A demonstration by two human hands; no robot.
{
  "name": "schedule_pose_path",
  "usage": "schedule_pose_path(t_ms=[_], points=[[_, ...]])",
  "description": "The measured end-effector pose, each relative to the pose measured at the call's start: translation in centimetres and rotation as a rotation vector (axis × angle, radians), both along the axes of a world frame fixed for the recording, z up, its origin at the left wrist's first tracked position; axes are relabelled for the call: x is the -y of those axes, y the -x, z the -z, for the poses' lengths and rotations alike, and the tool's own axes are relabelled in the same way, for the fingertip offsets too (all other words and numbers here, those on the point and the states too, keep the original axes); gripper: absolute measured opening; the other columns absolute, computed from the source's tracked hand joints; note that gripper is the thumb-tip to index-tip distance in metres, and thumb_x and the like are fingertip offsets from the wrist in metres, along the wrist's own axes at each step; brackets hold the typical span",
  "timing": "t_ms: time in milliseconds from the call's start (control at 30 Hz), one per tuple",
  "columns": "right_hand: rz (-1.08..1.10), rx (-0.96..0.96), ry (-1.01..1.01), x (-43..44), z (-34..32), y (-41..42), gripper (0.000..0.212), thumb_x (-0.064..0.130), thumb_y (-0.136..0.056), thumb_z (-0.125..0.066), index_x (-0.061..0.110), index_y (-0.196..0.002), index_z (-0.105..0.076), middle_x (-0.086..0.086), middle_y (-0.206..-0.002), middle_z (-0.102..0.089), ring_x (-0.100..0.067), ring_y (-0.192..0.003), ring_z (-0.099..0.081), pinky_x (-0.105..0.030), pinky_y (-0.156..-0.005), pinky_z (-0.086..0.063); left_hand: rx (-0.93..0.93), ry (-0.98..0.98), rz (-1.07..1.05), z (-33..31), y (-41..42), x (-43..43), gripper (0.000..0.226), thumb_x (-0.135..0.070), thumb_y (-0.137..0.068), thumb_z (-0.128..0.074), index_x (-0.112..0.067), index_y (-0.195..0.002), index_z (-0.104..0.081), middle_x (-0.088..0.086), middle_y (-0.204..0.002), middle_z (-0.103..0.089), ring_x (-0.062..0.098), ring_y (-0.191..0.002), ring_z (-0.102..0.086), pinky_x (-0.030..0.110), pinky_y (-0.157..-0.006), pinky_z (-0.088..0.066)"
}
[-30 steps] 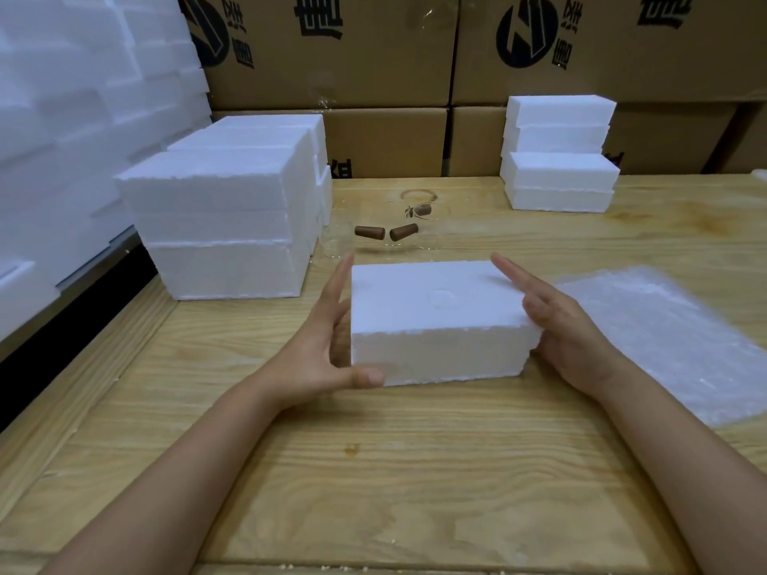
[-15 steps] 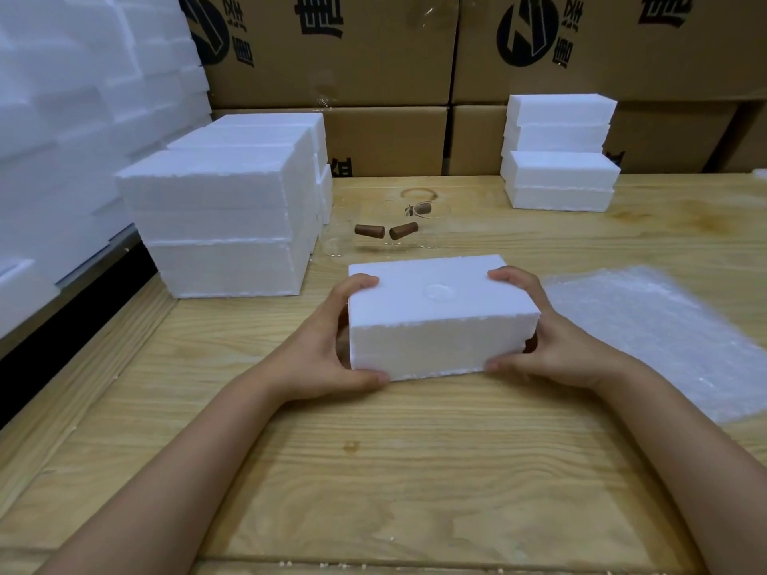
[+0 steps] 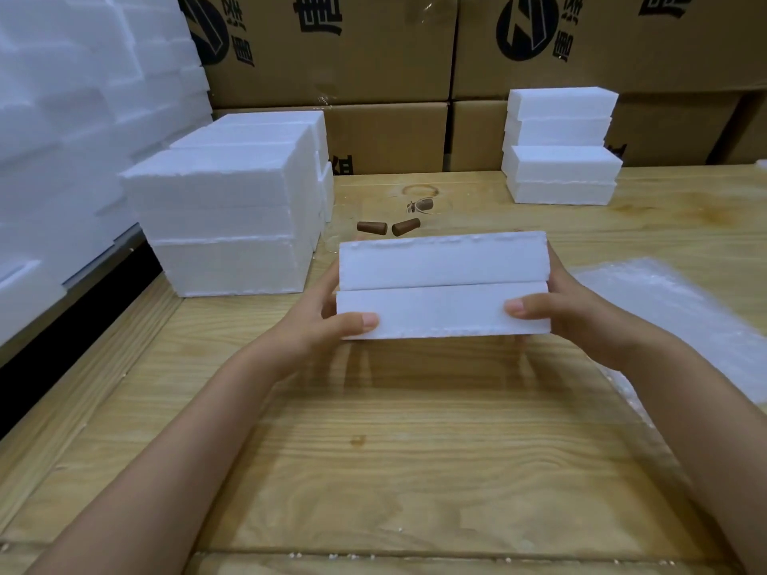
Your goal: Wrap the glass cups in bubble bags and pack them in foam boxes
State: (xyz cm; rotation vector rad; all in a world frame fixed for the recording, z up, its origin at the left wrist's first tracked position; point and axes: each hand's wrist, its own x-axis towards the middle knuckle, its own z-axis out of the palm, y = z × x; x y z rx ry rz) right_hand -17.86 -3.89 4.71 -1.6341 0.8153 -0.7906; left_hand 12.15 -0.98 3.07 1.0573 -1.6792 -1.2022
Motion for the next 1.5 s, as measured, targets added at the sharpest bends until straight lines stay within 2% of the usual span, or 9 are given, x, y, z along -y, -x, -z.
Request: schedule_pose_path(t_ms=[167,400,567,700,833,967,1033,1167,1500], points=[[0.0,-0.009,-0.048,0.1,0.1,0.0,0.063,0.048,-0.057,-0.074,0.067,-0.108,-0.044,0.021,-0.117,-0.059,-0.009,-0.097,-0.064,-0.03,-0.067,-0.052,-0.017,-0.06,0.011,0.1,-0.4,0.1,0.06,-0.048,-0.064,-0.074,-0.056,-0.12,-0.053,-0.016,-0.128,-0.061,0.011,-0.118,-0.059,0.035,-0.092,-0.049],[-0.017,0.003,-0.03,-0.1,0.1,0.1,0.065,0.048,-0.057,-0.075,0.068,-0.11,-0.042,0.026,-0.122,-0.056,-0.003,-0.107,-0.061,-0.023,-0.07,-0.054,-0.005,-0.048,0.045,-0.1,-0.4,-0.4,0.063,-0.043,-0.066,-0.072,-0.059,-0.122,-0.047,-0.023,-0.127,-0.06,0.004,-0.117,-0.058,0.018,-0.084,-0.051],[0.044,-0.069,0.147,-1.0,0.6,-1.4,0.078,0.045,-0.054,-0.077,0.055,-0.118,-0.034,0.036,-0.105,-0.047,0.004,-0.1,-0.053,-0.015,-0.076,-0.049,0.063,-0.071,0.067,-0.5,-2.1,-1.0,0.099,-0.028,-0.067,-0.081,-0.07,-0.13,-0.017,-0.044,-0.126,-0.048,-0.013,-0.116,-0.051,0.007,-0.084,-0.045],[0.022,-0.076,0.212,-2.0,2.6,-4.1,0.085,0.026,-0.06,-0.083,0.056,-0.12,-0.031,0.025,-0.123,-0.035,0.004,-0.1,-0.054,-0.017,-0.073,-0.051,0.183,-0.035,0.009,-0.1,-4.2,-2.9,0.107,-0.021,-0.074,-0.08,-0.067,-0.132,-0.003,-0.052,-0.134,-0.029,-0.019,-0.125,-0.037,0.005,-0.092,-0.04],[-0.041,-0.233,0.283,-2.5,4.2,-6.5,0.095,0.026,-0.067,-0.085,0.069,-0.118,-0.017,0.019,-0.135,-0.022,-0.012,-0.121,-0.042,-0.018,-0.082,-0.049,0.246,-0.039,-0.087,0.9,-6.3,-5.9,0.12,-0.034,-0.069,-0.085,-0.064,-0.137,0.009,-0.057,-0.133,-0.022,-0.022,-0.125,-0.034,0.004,-0.095,-0.038],[-0.053,-0.301,0.354,-2.9,4.8,-10.3,0.103,0.039,-0.069,-0.082,0.074,-0.122,0.0,0.035,-0.124,-0.014,0.004,-0.126,-0.024,-0.009,-0.099,-0.032,0.2,-0.011,-0.319,0.7,-8.3,-8.3,0.099,-0.082,-0.058,-0.061,-0.065,-0.138,-0.007,-0.064,-0.125,-0.019,-0.032,-0.118,-0.029,0.002,-0.09,-0.036],[-0.054,-0.297,0.363,-2.8,4.9,-12.8,0.108,0.038,-0.071,-0.08,0.075,-0.123,0.007,0.029,-0.127,-0.011,0.013,-0.119,-0.02,-0.002,-0.097,-0.023,0.157,0.007,-0.456,0.9,-9.8,-8.3,0.081,-0.091,-0.061,-0.043,-0.068,-0.134,-0.02,-0.058,-0.131,-0.023,-0.021,-0.127,-0.029,0.017,-0.102,-0.031],[-0.038,-0.302,0.366,-2.4,4.5,-18.0,0.112,0.037,-0.073,-0.078,0.071,-0.127,0.013,0.01,-0.144,-0.018,0.002,-0.126,-0.022,-0.021,-0.105,-0.023,0.025,-0.013,-0.664,1.2,-12.9,-7.2,0.035,-0.065,-0.082,-0.037,-0.074,-0.115,-0.043,-0.042,-0.13,-0.044,0.0,-0.131,-0.04,0.033,-0.11,-0.029],[0.115,-0.267,0.315,0.0,4.8,-24.0,0.112,0.029,-0.081,-0.072,0.06,-0.136,0.021,-0.006,-0.147,-0.014,-0.023,-0.13,-0.037,-0.027,-0.101,-0.032,-0.13,-0.119,-0.972,2.2,-15.9,-2.6,0.067,-0.073,-0.084,-0.039,-0.04,-0.141,-0.041,-0.01,-0.141,-0.047,0.016,-0.127,-0.046,0.038,-0.106,-0.035]])
